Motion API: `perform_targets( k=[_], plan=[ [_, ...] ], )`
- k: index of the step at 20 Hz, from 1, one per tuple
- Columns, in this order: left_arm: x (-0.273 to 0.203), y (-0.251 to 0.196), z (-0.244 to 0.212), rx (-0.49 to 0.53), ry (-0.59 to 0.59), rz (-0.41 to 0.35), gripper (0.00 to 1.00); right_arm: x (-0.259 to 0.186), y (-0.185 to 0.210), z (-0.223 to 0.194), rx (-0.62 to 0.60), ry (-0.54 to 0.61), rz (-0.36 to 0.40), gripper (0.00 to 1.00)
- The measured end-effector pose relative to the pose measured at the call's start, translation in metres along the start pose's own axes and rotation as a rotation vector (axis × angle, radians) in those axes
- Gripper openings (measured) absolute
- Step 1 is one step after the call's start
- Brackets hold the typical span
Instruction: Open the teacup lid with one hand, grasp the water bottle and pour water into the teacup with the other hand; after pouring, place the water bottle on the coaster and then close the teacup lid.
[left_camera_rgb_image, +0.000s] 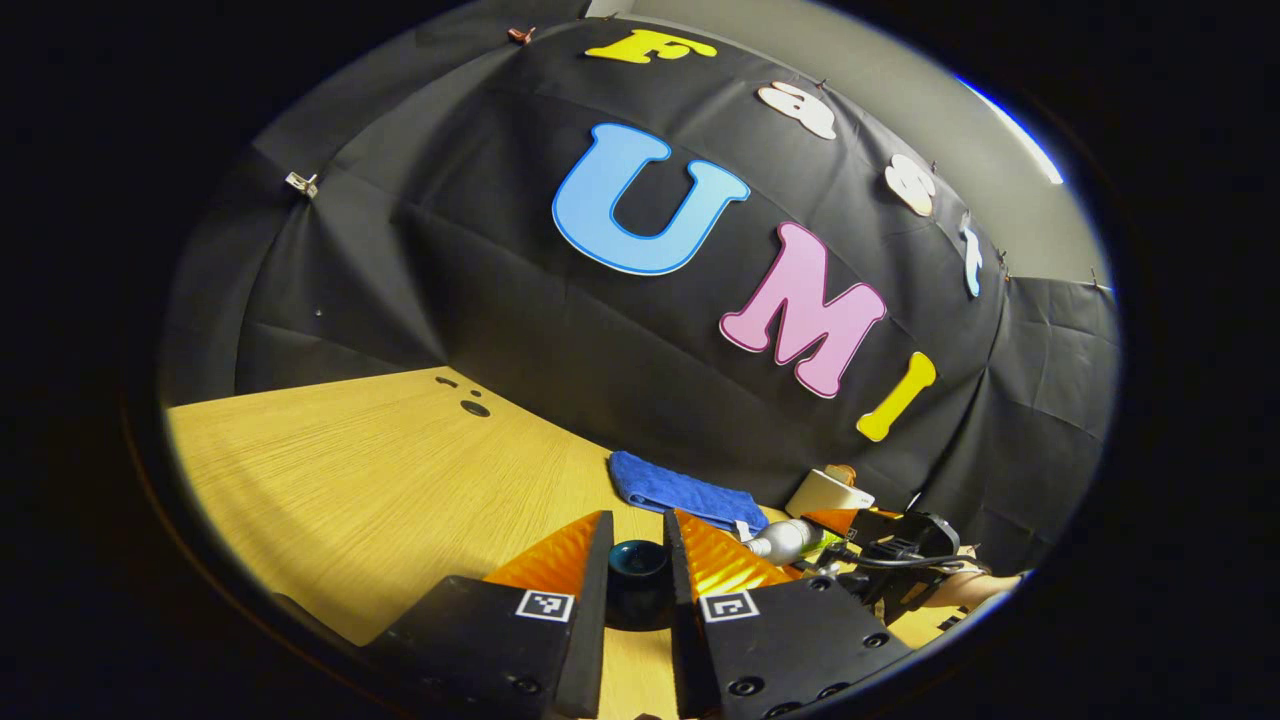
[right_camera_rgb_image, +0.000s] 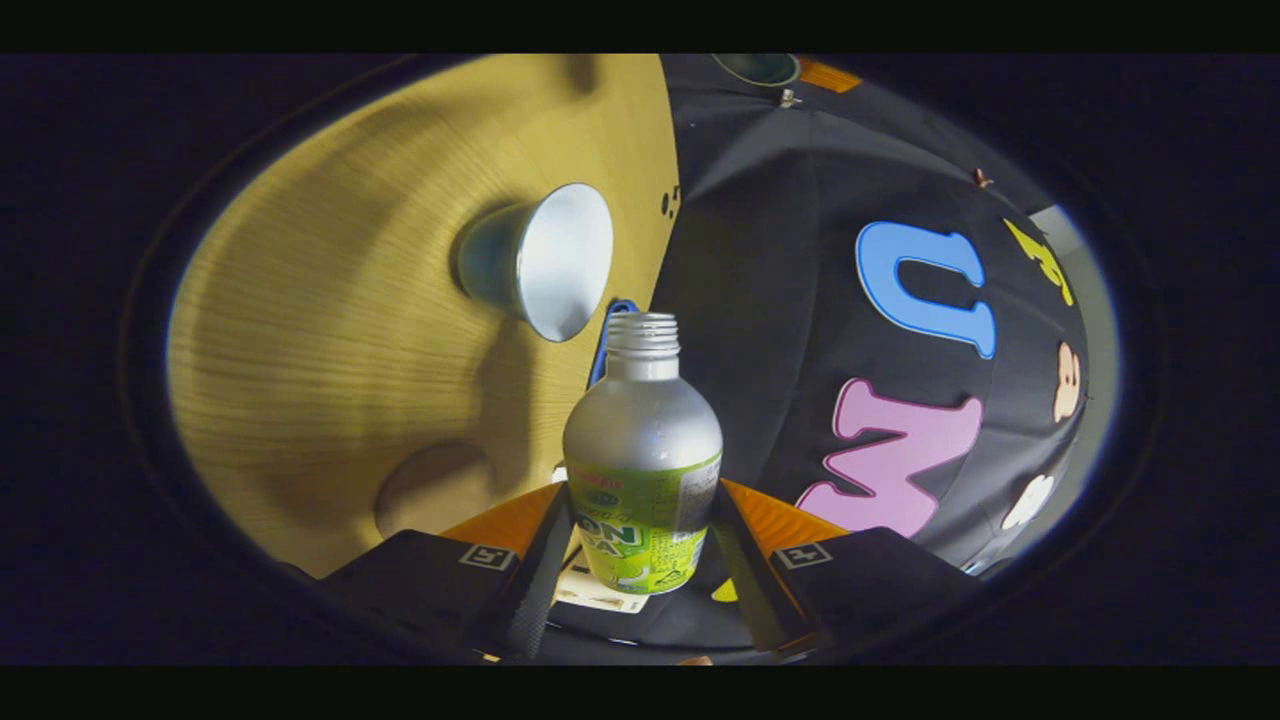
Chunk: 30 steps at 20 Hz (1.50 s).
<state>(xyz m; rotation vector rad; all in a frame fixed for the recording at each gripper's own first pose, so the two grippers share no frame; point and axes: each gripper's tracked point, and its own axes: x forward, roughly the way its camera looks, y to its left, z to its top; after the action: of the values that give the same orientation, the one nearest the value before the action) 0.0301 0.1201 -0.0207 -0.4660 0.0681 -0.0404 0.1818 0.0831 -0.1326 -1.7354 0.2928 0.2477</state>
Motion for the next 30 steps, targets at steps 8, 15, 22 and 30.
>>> perform_targets(
  k=[8, 15, 22, 30],
  plan=[
    [0.000, -0.002, -0.001, -0.007, 0.004, -0.007, 0.31, 0.002, -0.012, -0.004, -0.143, 0.000, -0.042, 0.78],
    [0.001, -0.001, -0.003, -0.014, 0.008, -0.005, 0.31, 0.000, -0.024, 0.002, -0.254, -0.020, -0.081, 0.78],
    [0.000, 0.001, -0.002, -0.019, 0.005, -0.002, 0.31, 0.002, -0.043, 0.005, -0.376, -0.037, -0.133, 0.78],
    [-0.001, 0.002, 0.000, -0.025, -0.001, 0.005, 0.31, -0.005, -0.065, 0.015, -0.503, -0.066, -0.208, 0.78]
  ],
)
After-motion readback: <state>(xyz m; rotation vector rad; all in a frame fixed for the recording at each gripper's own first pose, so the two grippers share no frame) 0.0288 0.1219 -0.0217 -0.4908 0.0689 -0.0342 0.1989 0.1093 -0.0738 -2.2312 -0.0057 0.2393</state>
